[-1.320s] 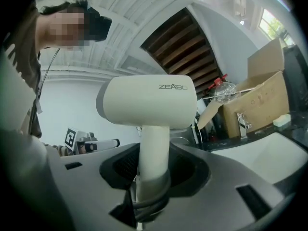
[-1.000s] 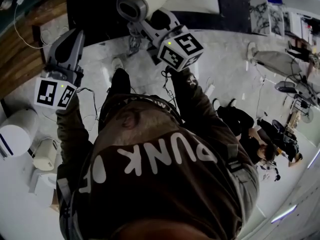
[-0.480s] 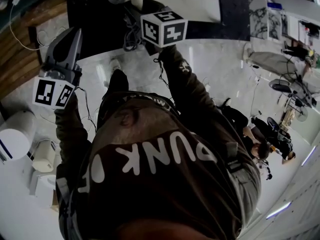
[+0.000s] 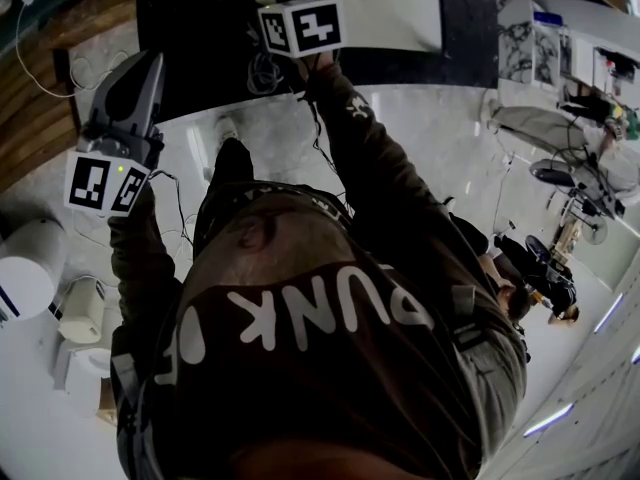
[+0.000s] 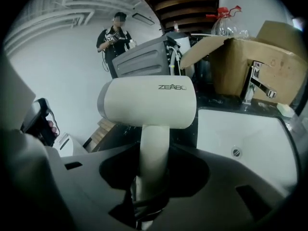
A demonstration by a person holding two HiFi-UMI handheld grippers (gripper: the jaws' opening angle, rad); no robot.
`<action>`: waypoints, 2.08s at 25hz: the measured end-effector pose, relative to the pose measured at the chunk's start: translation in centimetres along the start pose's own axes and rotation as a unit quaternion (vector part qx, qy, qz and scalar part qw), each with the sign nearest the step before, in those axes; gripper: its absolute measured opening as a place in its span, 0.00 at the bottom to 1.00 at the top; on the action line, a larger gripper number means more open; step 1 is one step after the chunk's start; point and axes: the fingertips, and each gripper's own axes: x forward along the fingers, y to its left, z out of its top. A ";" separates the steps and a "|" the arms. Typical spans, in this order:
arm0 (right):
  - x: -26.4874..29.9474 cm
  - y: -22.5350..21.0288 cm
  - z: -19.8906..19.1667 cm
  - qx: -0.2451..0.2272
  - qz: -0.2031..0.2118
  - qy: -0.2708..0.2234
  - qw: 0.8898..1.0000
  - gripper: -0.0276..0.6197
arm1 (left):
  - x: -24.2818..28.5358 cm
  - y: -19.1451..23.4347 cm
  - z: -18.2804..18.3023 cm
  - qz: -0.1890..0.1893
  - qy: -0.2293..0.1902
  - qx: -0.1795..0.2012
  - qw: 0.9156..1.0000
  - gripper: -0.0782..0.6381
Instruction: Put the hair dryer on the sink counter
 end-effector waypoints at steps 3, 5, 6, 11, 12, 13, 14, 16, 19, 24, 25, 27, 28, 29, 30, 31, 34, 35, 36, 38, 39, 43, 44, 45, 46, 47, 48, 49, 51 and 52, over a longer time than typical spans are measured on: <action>1.3 -0.3 -0.4 0.001 -0.004 0.024 1.000 0.30 | 0.2 0.1 0.0 -0.001 0.002 0.010 1.000 0.12; 2.0 -0.6 -0.9 0.003 -0.006 0.040 0.999 0.30 | 0.5 0.0 -0.2 -0.003 0.004 0.015 1.000 0.12; 2.3 -0.7 -1.2 0.005 -0.007 0.046 0.999 0.30 | 0.5 -0.1 -0.3 -0.003 0.006 0.017 1.000 0.12; 3.3 -1.0 -2.0 0.013 -0.017 0.067 0.998 0.30 | 0.5 -0.7 -0.4 -0.006 0.005 0.023 1.000 0.12; 3.6 -1.0 -2.0 0.014 -0.018 0.072 0.997 0.30 | 0.6 -0.7 -0.3 -0.007 0.005 0.023 1.000 0.12; 3.8 -1.0 -2.1 0.014 -0.017 0.078 0.997 0.31 | 0.6 -0.7 -0.2 -0.008 0.004 0.023 1.000 0.12; 4.0 -0.9 -2.2 0.013 -0.018 0.083 0.996 0.31 | 0.7 -0.8 -0.1 -0.009 0.004 0.023 1.000 0.12; 4.3 -1.0 -2.7 0.013 -0.020 0.092 0.995 0.31 | 0.7 -1.0 -0.1 -0.010 0.004 0.024 1.000 0.12; 4.7 -1.2 -3.1 0.014 -0.025 0.096 0.995 0.32 | 0.7 -1.1 -0.2 -0.010 0.005 0.024 1.000 0.12; 4.6 -1.3 -2.9 0.006 -0.032 0.091 0.995 0.32 | 0.3 -1.2 -0.4 -0.008 0.004 0.024 1.000 0.12; 4.4 -1.3 -2.7 0.006 -0.032 0.085 0.996 0.33 | 0.2 -1.3 -0.3 -0.009 0.004 0.025 1.000 0.12; 3.8 -1.2 -2.1 0.004 -0.034 0.068 0.997 0.33 | -0.1 -1.5 -0.2 -0.010 0.003 0.027 1.000 0.12; 3.3 -1.0 -1.6 0.001 -0.036 0.058 0.998 0.33 | -0.2 -1.6 -0.1 -0.011 0.002 0.028 1.000 0.12; 2.8 -0.9 -1.1 -0.002 -0.037 0.049 0.998 0.33 | -0.3 -1.9 0.0 -0.012 0.002 0.028 1.000 0.12; 2.2 -0.7 -0.7 -0.004 -0.036 0.039 0.999 0.33 | -0.5 -2.1 0.0 -0.013 0.001 0.029 0.999 0.12; 1.6 -0.5 -0.2 -0.007 -0.035 0.029 0.999 0.33 | -0.5 -2.3 0.1 -0.015 0.000 0.030 0.999 0.12; -0.9 0.3 1.5 -0.017 -0.028 -0.016 0.999 0.32 | -0.4 -2.9 0.2 -0.024 -0.001 0.036 0.999 0.12; -2.0 0.8 2.0 -0.025 -0.025 -0.036 0.999 0.32 | -0.3 -3.2 0.3 -0.027 -0.001 0.038 0.999 0.12; -3.2 1.3 2.6 -0.036 -0.021 -0.059 0.997 0.29 | -0.2 -3.6 0.3 -0.029 0.000 0.039 0.999 0.12; -6.0 2.5 3.6 -0.069 -0.014 -0.113 0.991 0.24 | 0.1 -4.3 0.6 -0.034 0.001 0.043 0.998 0.12; -7.5 3.2 4.1 -0.090 -0.010 -0.143 0.986 0.22 | 0.2 -4.7 0.9 -0.035 0.000 0.046 0.998 0.12; -13.5 6.1 5.1 -0.158 0.013 -0.249 0.955 0.12 | 0.5 -6.3 2.6 -0.039 -0.007 0.063 0.997 0.12; -14.9 6.7 5.2 -0.168 0.023 -0.268 0.948 0.11 | 0.6 -6.7 3.0 -0.038 -0.009 0.066 0.997 0.12; -16.2 7.3 5.2 -0.179 0.032 -0.284 0.942 0.10 | 0.7 -7.0 3.4 -0.037 -0.010 0.067 0.997 0.12; -17.5 7.7 5.1 -0.190 0.040 -0.297 0.935 0.10 | 0.8 -7.4 3.6 -0.036 -0.011 0.067 0.997 0.12; -18.7 8.1 4.9 -0.202 0.047 -0.308 0.929 0.09 | 0.9 -7.7 3.9 -0.035 -0.012 0.067 0.997 0.12; -19.8 8.4 4.8 -0.214 0.053 -0.318 0.922 0.09 | 1.1 -8.1 4.2 -0.034 -0.013 0.069 0.997 0.12; -20.8 8.6 4.7 -0.225 0.059 -0.329 0.915 0.08 | 1.4 -8.5 4.5 -0.032 -0.014 0.072 0.997 0.12; -22.4 9.1 4.8 -0.244 0.073 -0.353 0.900 0.08 | 1.8 -9.3 5.2 -0.025 -0.018 0.082 0.996 0.12; -23.0 9.2 4.6 -0.253 0.077 -0.361 0.894 0.08 | 1.9 -9.8 5.4 -0.022 -0.019 0.086 0.996 0.12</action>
